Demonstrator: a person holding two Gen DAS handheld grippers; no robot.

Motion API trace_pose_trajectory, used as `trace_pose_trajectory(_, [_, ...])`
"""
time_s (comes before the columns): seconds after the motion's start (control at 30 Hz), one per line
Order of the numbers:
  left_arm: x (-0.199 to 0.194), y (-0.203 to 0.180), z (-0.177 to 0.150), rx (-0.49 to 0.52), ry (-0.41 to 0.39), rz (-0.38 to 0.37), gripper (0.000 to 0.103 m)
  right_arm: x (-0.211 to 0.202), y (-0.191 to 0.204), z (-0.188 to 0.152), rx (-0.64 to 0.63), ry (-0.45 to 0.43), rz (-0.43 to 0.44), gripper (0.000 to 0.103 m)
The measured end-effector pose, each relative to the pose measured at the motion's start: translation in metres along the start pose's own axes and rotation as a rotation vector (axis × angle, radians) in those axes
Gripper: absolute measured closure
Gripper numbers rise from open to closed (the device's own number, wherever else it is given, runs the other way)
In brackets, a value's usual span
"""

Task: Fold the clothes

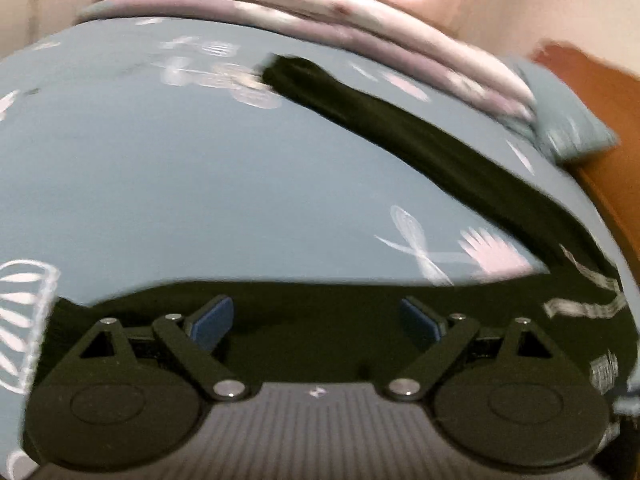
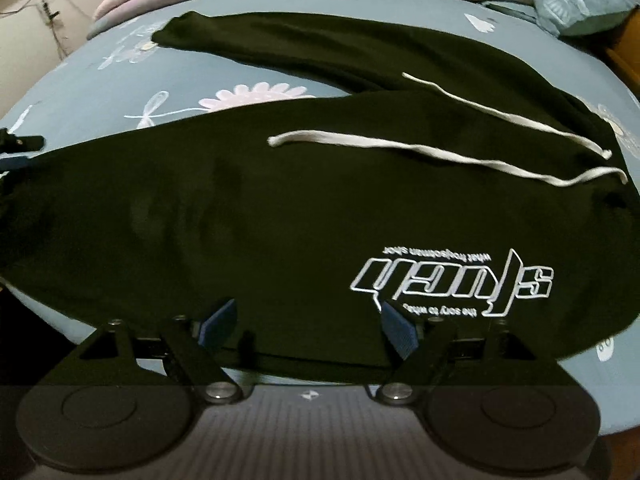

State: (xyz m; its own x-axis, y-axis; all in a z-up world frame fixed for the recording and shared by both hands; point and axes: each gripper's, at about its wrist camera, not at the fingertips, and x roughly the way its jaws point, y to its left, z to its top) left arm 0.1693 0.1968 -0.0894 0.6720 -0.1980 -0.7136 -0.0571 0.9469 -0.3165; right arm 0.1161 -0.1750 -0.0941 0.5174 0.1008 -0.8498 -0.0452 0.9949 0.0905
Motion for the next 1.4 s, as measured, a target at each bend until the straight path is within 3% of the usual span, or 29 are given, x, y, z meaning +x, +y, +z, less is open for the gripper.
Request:
trace_pose_trajectory(0.17, [0.006, 0.05, 0.002, -0.157, 0.024, 0.008, 0.015, 0.005, -0.002, 0.002, 0.018, 0.011, -0.015, 0.02])
trace_pose_trajectory(0.33, [-0.026, 0.07, 0.022, -0.261, -0.075, -0.029, 0.014, 0.001, -0.003, 0.003, 0.019, 0.003, -0.026, 0.02])
trace_pose_trajectory(0.43, [-0.037, 0.072, 0.032, -0.27, -0.088, -0.07, 0.014, 0.001, -0.004, 0.003, 0.021, 0.003, -0.032, 0.02])
trace_pose_trajectory(0.53, [-0.026, 0.069, 0.03, -0.263, -0.031, -0.112, 0.014, 0.003, -0.002, 0.002, 0.025, 0.014, -0.038, 0.02])
trace_pose_trajectory(0.6, [-0.014, 0.07, 0.025, -0.272, 0.017, -0.103, 0.014, 0.002, -0.001, 0.002, 0.019, 0.016, -0.044, 0.02])
trace_pose_trajectory(0.67, [-0.001, 0.075, 0.019, -0.29, 0.061, -0.033, 0.016, 0.001, 0.001, 0.003, 0.013, 0.016, -0.048, 0.02])
trace_pose_trajectory(0.73, [0.001, 0.083, 0.016, -0.317, 0.055, 0.029, 0.026, -0.001, 0.0, 0.003, 0.015, 0.013, -0.056, 0.02])
trace_pose_trajectory(0.8, [-0.01, 0.086, 0.017, -0.373, 0.009, 0.013, 0.026, -0.003, -0.002, 0.003, 0.019, 0.008, -0.065, 0.02])
trace_pose_trajectory(0.9, [-0.028, 0.079, 0.023, -0.333, -0.061, 0.01, 0.023, -0.003, -0.003, 0.003, 0.026, 0.011, -0.073, 0.02])
trace_pose_trajectory(1.0, [-0.031, 0.075, 0.023, -0.323, -0.048, -0.057, 0.021, 0.001, 0.0, 0.003, 0.019, 0.02, -0.075, 0.02])
trace_pose_trajectory(1.1, [-0.014, 0.082, 0.023, -0.341, -0.003, -0.07, 0.021, 0.003, 0.007, 0.003, 0.001, 0.023, -0.067, 0.02])
trace_pose_trajectory(1.2, [0.003, 0.094, 0.017, -0.372, 0.019, -0.019, 0.025, 0.001, 0.01, 0.004, -0.011, 0.017, -0.067, 0.02])
trace_pose_trajectory(1.3, [-0.009, 0.091, 0.022, -0.387, -0.04, -0.001, 0.024, -0.003, 0.007, 0.004, -0.001, 0.011, -0.072, 0.02])
trace_pose_trajectory(1.4, [-0.023, 0.081, 0.026, -0.326, -0.045, 0.005, 0.023, -0.004, 0.005, 0.005, 0.008, 0.008, -0.072, 0.02])
